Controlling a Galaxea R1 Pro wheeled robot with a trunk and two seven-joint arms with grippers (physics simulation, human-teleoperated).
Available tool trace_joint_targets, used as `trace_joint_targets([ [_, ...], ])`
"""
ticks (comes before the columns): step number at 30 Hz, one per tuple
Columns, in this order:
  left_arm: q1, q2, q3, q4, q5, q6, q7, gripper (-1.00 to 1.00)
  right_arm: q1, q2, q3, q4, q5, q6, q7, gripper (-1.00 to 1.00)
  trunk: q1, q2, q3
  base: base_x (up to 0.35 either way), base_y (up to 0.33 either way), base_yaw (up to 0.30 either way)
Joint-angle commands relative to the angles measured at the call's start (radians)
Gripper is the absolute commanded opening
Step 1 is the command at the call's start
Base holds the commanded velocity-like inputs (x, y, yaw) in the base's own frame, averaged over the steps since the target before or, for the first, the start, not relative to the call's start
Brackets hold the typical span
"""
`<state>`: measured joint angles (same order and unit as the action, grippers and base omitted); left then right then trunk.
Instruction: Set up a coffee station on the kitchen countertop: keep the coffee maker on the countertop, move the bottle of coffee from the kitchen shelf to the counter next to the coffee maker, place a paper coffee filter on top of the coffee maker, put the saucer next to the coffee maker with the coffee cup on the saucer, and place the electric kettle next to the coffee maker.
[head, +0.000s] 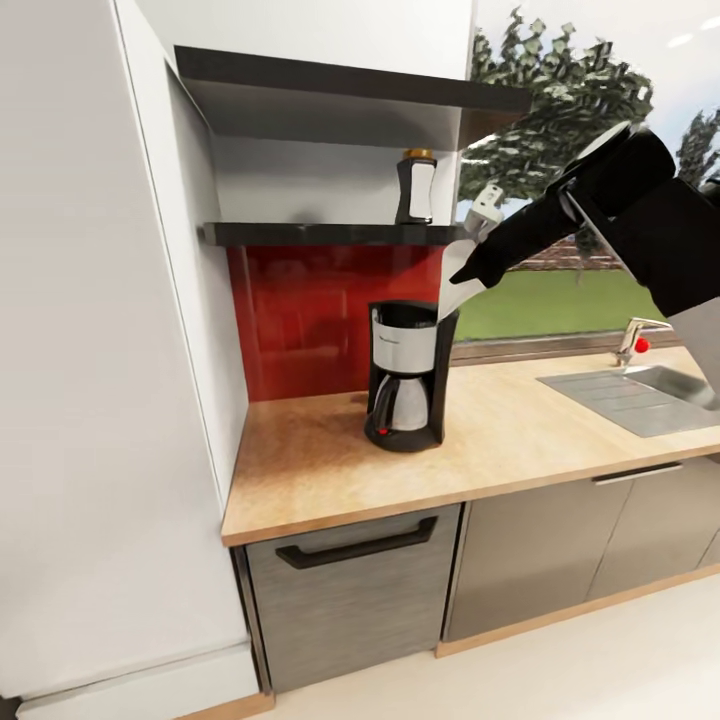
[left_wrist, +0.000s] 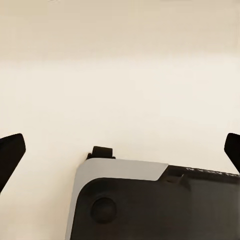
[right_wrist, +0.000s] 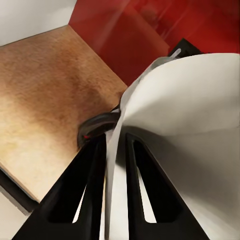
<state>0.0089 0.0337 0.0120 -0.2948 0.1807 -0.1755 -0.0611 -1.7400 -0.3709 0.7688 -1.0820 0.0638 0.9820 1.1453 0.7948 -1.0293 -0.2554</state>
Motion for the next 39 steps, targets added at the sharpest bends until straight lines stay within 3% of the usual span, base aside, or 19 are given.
trace_joint_targets([
  [1, 0.000, 0.000, 0.001, -0.001, 0.010, 0.000, -0.006, 1.00, -0.001, 0.000, 0.001, -0.001, 0.004, 0.007, -0.003, -1.00, 0.000, -0.001, -0.001, 0.057, 0.000, 0.000],
  [7, 0.000, 0.001, 0.002, -0.001, 0.010, -0.001, -0.006, 1.00, 0.006, 0.001, 0.001, -0.001, 0.001, 0.006, -0.044, -1.00, 0.000, -0.001, -0.001, 0.115, 0.000, 0.000],
  [27, 0.000, 0.002, 0.002, -0.001, 0.010, -0.001, -0.006, 1.00, 0.022, 0.002, 0.001, -0.001, 0.000, 0.006, -0.064, -1.00, 0.000, -0.001, -0.001, 0.078, 0.000, 0.000],
  [39, 0.000, 0.002, 0.002, -0.001, 0.010, -0.001, -0.006, 1.00, 0.057, 0.027, 0.001, -0.001, -0.001, 0.005, -0.100, -1.00, 0.000, -0.001, -0.001, 0.000, 0.000, 0.000],
])
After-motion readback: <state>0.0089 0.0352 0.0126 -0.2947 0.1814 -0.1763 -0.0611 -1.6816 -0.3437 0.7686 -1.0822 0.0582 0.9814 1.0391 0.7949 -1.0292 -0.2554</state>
